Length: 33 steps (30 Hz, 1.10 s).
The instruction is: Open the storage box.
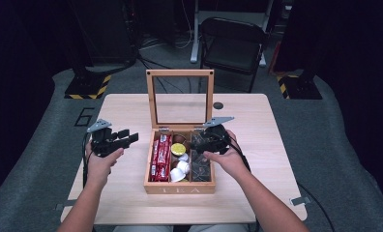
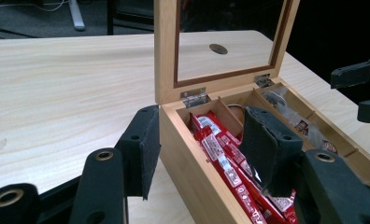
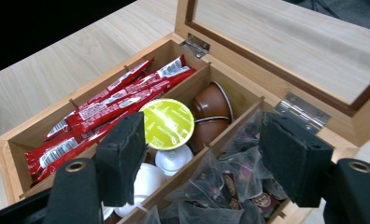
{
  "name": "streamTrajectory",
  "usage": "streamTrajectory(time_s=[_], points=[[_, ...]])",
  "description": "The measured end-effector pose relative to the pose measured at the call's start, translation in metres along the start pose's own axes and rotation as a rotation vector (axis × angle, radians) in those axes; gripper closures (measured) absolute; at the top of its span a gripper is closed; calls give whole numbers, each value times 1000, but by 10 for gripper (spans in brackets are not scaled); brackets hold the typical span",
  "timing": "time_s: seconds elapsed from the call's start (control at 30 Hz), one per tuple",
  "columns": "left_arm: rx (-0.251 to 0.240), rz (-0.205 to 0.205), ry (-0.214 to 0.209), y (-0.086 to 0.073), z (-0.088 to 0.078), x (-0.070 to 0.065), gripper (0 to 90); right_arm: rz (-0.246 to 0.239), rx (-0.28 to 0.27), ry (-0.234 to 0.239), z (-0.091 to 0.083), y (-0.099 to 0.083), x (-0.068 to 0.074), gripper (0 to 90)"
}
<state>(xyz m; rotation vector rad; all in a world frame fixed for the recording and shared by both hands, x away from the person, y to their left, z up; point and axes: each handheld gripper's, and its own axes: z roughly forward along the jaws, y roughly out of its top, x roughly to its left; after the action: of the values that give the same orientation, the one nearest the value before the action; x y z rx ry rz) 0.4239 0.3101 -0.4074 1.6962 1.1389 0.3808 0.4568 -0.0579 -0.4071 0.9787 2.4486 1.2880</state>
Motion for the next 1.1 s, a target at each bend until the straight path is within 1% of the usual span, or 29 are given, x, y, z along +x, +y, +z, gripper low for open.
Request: streamTrajectory(time_s=[0.03,0.07,0.13,0.17,0.2,0.23,0.33,0.4,0.47,0.57,0.6,0.63,0.77,0.8,0.83,0.9,0.97,1.03,1.1], points=[[5,-1,-2,-1,0,0,469,1,1,3,1,0,1,316],[17,-2,-4,-2,0,0,469,-8,4,7,2,0,2,313],[5,0,-9,-3,-2,-1,469,-10,11,10,4,0,4,310],[3,-3,-17,-3,-3,-1,469,-19,10,14,5,0,5,305],[1,-4,-18,-3,-4,-1,469,-14,13,16,6,0,6,302],[-4,2,-13,-3,-5,-2,469,-22,9,20,7,0,7,299],[-5,10,-23,-3,-7,-5,469,-22,17,24,10,0,9,296],[-10,9,-24,-3,-8,-6,469,-23,18,23,12,0,10,295],[-8,15,-28,-4,-8,-8,469,-37,32,24,16,-1,12,288],[-4,23,-23,-4,-8,-9,469,-37,35,27,19,-1,13,288],[-5,25,-22,-5,-8,-9,469,-31,38,28,20,-1,14,288],[-4,19,-21,-6,-7,-9,469,-43,42,36,24,-1,14,288],[-1,18,-22,-7,-7,-8,469,-43,57,40,31,-1,16,288],[-3,18,-21,-7,-8,-8,469,-55,63,45,36,-1,16,288],[-4,20,-22,-7,-8,-8,469,-50,67,44,38,-1,17,288],[-9,15,-21,-8,-10,-8,469,-68,69,49,43,-1,17,288],[-12,11,-21,-8,-11,-8,469,-69,70,48,47,-1,17,288],[-13,14,-18,-9,-12,-7,469,-69,79,54,54,-1,16,287],[-15,13,-16,-9,-12,-7,469,-59,88,59,59,-1,16,284]])
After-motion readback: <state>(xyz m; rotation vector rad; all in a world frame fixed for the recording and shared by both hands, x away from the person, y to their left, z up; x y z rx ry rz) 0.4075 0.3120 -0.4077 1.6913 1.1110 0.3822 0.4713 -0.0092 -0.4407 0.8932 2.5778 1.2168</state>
